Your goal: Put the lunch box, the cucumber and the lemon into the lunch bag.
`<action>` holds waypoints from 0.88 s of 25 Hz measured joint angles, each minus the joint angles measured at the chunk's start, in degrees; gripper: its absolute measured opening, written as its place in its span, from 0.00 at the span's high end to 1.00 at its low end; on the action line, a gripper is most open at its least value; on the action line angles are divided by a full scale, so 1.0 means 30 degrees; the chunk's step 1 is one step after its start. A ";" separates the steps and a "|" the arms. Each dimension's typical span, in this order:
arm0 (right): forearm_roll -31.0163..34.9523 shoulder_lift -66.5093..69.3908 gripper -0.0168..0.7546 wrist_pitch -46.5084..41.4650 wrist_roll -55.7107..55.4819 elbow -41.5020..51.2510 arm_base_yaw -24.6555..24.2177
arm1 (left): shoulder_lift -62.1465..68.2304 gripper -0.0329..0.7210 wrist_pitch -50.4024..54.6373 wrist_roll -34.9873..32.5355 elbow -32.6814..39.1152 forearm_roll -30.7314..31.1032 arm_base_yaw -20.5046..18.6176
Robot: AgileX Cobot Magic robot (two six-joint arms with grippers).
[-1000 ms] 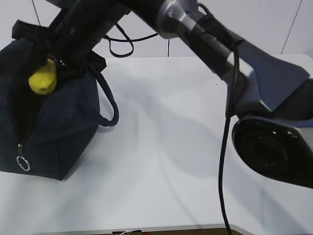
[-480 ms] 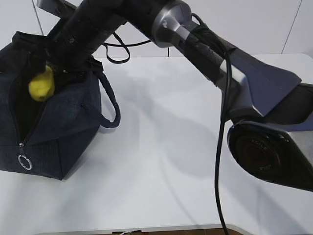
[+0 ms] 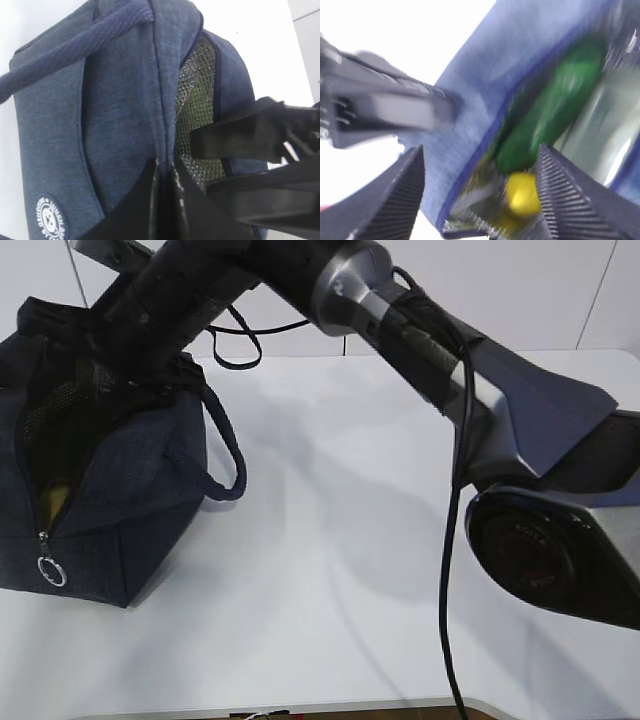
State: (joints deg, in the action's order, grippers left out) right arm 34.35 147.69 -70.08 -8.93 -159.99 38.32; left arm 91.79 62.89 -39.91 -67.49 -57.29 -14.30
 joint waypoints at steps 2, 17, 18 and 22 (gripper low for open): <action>0.0116 0.0000 0.27 -0.0167 0.0202 -0.0543 -0.0072 | 0.0000 0.98 0.0000 -0.0044 0.0000 0.0000 0.0000; -0.3228 -0.0034 0.33 -0.0695 0.0392 -0.2736 -0.0323 | 0.0000 0.98 0.0000 -0.0092 0.0000 0.0031 0.0000; -0.3314 -0.0034 0.33 -0.0695 0.0464 -0.2736 -0.0323 | 0.0000 0.98 0.0000 -0.0092 0.0000 0.0072 0.0000; -0.3537 -0.0372 0.33 -0.0753 0.0766 -0.2736 -0.0323 | 0.0000 0.98 0.0000 -0.0092 0.0000 0.0288 0.0000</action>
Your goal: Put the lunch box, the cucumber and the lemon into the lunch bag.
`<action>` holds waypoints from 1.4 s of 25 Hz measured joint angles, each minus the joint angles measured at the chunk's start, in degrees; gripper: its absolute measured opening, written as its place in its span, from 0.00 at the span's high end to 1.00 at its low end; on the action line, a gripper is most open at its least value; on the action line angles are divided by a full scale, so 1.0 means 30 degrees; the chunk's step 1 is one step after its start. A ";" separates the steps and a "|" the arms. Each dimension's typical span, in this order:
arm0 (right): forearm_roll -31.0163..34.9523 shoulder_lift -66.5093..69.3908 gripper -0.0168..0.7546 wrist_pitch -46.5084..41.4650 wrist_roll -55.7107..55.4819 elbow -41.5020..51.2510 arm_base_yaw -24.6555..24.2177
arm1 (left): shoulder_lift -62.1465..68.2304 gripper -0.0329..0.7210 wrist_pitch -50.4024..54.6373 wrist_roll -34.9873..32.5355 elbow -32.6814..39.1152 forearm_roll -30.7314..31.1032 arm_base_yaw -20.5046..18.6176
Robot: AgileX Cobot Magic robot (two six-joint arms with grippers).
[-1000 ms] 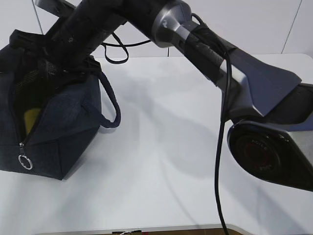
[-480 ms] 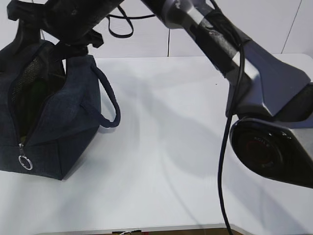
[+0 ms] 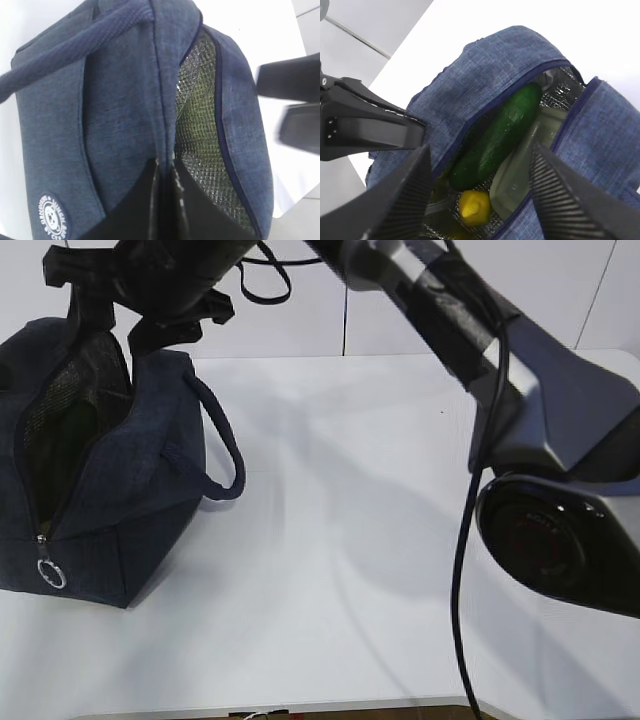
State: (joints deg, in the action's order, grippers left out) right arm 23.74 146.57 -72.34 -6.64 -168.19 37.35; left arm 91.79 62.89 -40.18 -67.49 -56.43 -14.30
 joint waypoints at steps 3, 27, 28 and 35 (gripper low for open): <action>-0.0030 -0.0363 0.34 0.0000 0.0256 0.0000 0.0000 | 0.0000 0.98 0.0000 0.0000 0.0000 0.0093 0.0000; -0.2600 -0.5383 0.35 0.0000 0.1746 1.0094 -0.0024 | 0.0000 0.98 0.0045 -0.0032 0.0000 0.0137 0.0000; -0.2634 -0.5383 0.35 0.0000 0.1655 1.0240 -0.0024 | 0.0000 0.98 0.0090 -0.0032 0.0000 0.0137 0.0000; -0.2628 -0.5383 0.35 0.0035 0.0427 1.0472 -0.0024 | 0.0000 0.98 0.0133 -0.0032 0.0000 0.0137 0.0000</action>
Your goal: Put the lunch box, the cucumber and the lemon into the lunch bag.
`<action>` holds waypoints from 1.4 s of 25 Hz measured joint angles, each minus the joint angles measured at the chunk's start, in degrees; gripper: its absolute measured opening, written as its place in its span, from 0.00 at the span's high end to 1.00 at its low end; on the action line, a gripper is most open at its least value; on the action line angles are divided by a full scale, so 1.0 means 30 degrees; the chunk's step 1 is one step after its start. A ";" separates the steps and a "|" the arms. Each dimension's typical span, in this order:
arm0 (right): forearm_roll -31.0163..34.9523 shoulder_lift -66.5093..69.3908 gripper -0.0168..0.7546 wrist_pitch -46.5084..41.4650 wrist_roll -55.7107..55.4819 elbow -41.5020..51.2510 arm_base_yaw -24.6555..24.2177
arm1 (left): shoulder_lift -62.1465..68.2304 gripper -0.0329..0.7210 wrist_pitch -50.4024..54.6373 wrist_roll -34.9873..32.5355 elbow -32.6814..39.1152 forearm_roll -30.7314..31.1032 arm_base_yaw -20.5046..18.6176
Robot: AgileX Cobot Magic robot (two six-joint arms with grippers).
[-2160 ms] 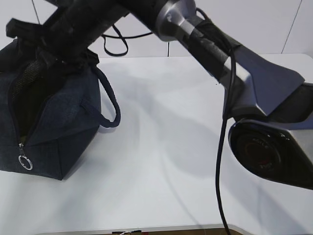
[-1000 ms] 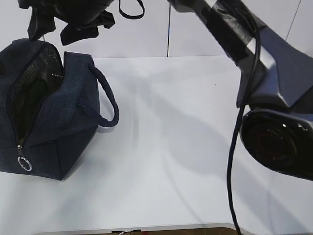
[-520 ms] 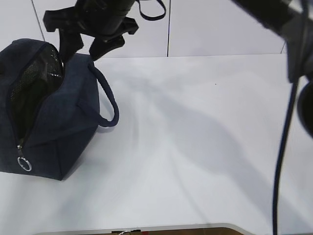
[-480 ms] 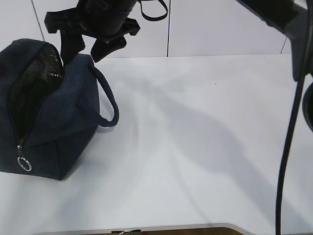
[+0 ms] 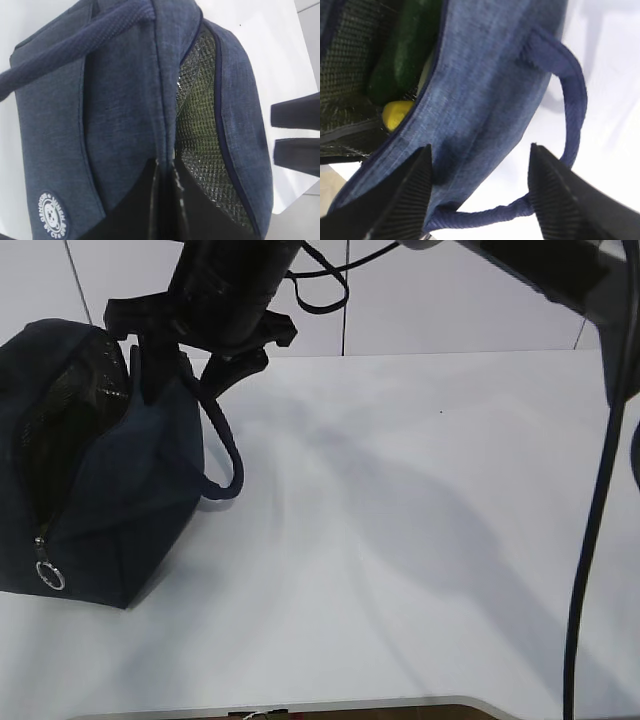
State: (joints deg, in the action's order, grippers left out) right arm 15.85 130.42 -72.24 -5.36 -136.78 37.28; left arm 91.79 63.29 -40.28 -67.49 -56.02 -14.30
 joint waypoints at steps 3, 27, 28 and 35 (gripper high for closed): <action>0.0040 0.0000 0.35 0.0042 -0.0511 0.0470 0.0000 | 0.0000 0.98 0.0013 0.0000 0.0000 0.0000 0.0000; 0.1019 0.0000 0.73 0.1762 -0.1895 0.1393 0.0000 | 0.0000 0.98 0.0058 0.0000 0.0000 0.0000 0.0000; 0.1019 0.0000 0.76 0.1762 -0.1848 0.1393 0.0000 | 0.0000 0.98 0.0058 0.0000 0.0000 0.0000 0.0000; 0.0851 0.0000 0.96 0.1895 -0.1295 0.1425 0.0000 | 0.0000 0.98 0.0088 0.0000 0.0000 0.0000 0.0000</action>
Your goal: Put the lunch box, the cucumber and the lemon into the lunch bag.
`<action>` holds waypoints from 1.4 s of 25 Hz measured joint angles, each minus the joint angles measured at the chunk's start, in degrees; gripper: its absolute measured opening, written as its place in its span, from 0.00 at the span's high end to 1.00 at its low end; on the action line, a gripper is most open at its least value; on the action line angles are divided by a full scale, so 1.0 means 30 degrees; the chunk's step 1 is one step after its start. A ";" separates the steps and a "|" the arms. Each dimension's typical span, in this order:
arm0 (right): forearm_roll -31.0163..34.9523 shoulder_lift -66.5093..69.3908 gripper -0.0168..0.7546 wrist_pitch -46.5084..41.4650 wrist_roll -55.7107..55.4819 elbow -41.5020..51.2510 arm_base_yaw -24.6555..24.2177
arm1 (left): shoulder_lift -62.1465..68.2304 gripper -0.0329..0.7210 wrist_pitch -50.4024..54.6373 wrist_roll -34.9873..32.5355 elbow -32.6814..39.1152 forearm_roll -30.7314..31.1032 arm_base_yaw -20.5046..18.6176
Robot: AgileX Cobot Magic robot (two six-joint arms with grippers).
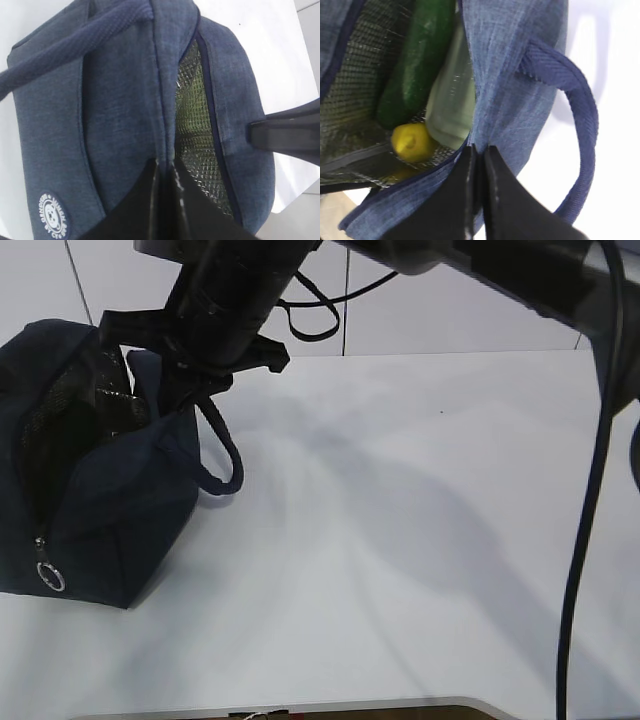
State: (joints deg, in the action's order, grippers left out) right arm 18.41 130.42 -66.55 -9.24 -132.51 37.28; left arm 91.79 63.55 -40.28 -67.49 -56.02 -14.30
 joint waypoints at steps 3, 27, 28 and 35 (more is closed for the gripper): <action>-0.0254 0.0000 0.96 0.0043 0.0137 0.0000 0.0000 | 0.0000 0.98 0.0000 -0.0070 0.0000 0.0000 0.0000; -0.6136 -0.2530 0.97 -0.2165 0.1698 -0.0365 -0.1866 | 0.0000 0.98 -0.2048 -0.2399 0.0000 -0.4502 0.4872; -0.6136 -0.2628 0.97 -0.2165 0.1882 -0.0365 -0.2005 | 0.0000 0.98 -0.2358 -0.2487 0.0000 -0.4547 0.5164; -0.6353 -0.3416 0.97 -0.2204 0.2332 0.0545 -0.2300 | 0.0000 0.98 -0.4810 -0.2926 0.0000 -0.4600 0.7187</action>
State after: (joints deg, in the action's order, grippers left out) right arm -0.65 120.18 -73.16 -2.25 -130.87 30.38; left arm 91.79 49.12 -49.06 -67.49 -69.82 7.26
